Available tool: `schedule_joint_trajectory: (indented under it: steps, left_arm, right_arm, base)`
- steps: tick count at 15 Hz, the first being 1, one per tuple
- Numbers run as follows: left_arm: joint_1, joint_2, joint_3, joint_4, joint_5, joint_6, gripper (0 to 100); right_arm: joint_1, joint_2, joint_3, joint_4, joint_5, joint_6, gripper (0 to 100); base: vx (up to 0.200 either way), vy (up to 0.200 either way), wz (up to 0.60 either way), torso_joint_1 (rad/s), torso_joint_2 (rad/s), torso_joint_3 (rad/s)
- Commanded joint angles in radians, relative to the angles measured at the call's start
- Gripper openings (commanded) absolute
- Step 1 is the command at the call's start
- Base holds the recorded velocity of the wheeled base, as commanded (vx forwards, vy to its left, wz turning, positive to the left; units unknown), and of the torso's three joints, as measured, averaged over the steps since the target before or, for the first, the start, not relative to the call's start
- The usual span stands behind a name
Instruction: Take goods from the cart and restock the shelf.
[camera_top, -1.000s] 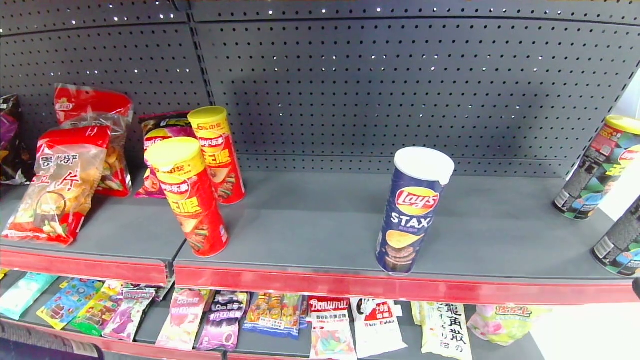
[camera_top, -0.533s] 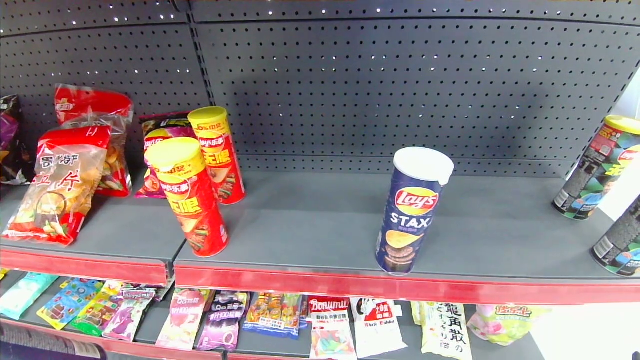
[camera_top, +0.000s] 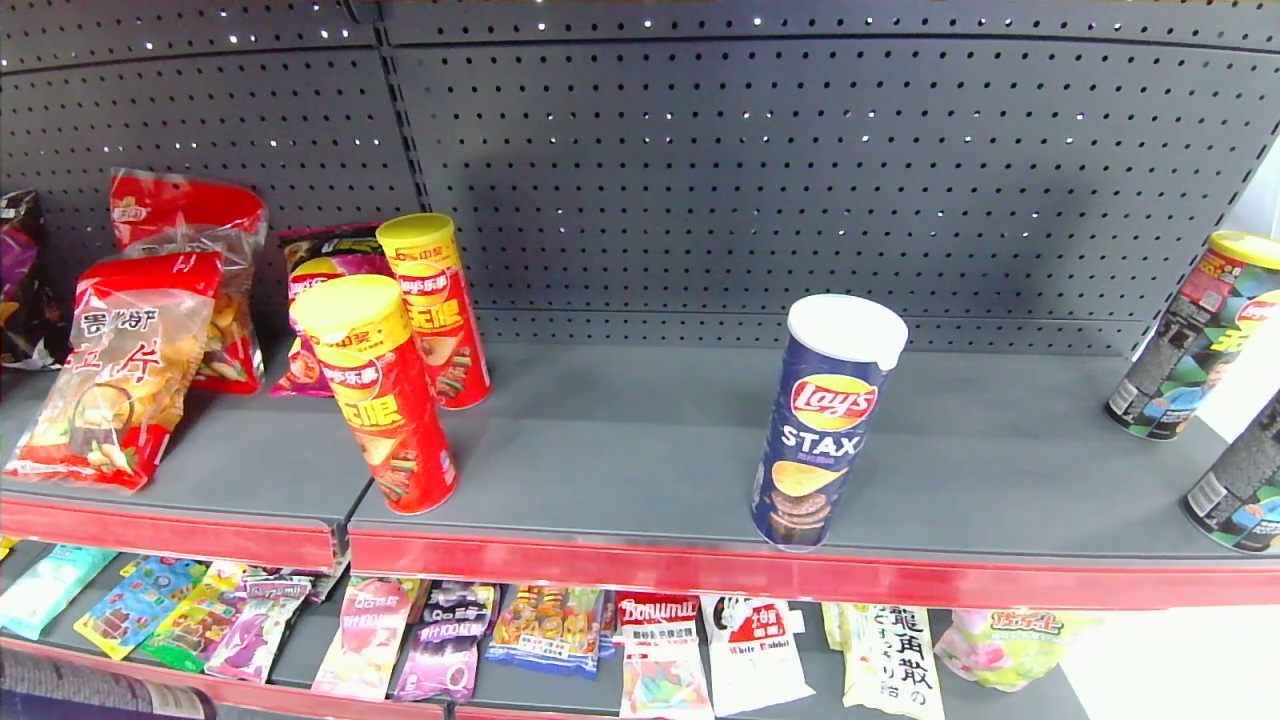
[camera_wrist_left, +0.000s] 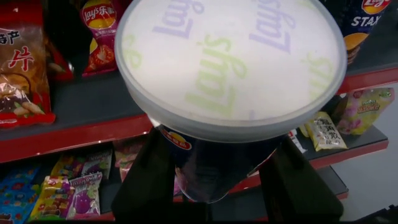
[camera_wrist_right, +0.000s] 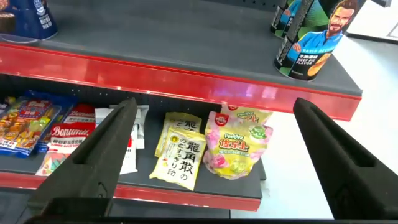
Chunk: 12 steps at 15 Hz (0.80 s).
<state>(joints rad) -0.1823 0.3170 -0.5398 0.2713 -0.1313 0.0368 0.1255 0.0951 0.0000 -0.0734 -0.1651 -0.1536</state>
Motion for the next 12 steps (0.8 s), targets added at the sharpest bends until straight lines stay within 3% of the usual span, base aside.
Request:
schedule_joint_trajectory:
  steps: [1,2,8,12]
  left_arm:
    - [0.000,0.004,0.000,0.000,-0.002,-0.002,0]
    - [0.000,0.005,0.000,0.000,-0.008,0.000,0]
    - [0.000,0.020,-0.006,0.000,-0.041,0.000,0]
    - [0.000,0.120,-0.017,-0.055,-0.096,-0.002,0]
  right_arm:
    - [0.000,0.003,0.000,0.001,-0.001,0.000,100]
    - [0.000,0.003,0.000,0.001,-0.001,0.002,100]
    - [0.000,0.003,0.000,0.001,0.001,0.005,100]
    - [0.000,0.003,0.000,0.007,-0.001,0.077,100]
  base:
    - [0.000,0.000,0.00,0.000,0.00,0.000]
    - [0.000,0.000,0.00,0.000,0.00,0.000]
    - [0.000,0.000,-0.60,0.005,0.00,0.001]
    - [0.000,0.000,0.00,0.000,0.00,0.000]
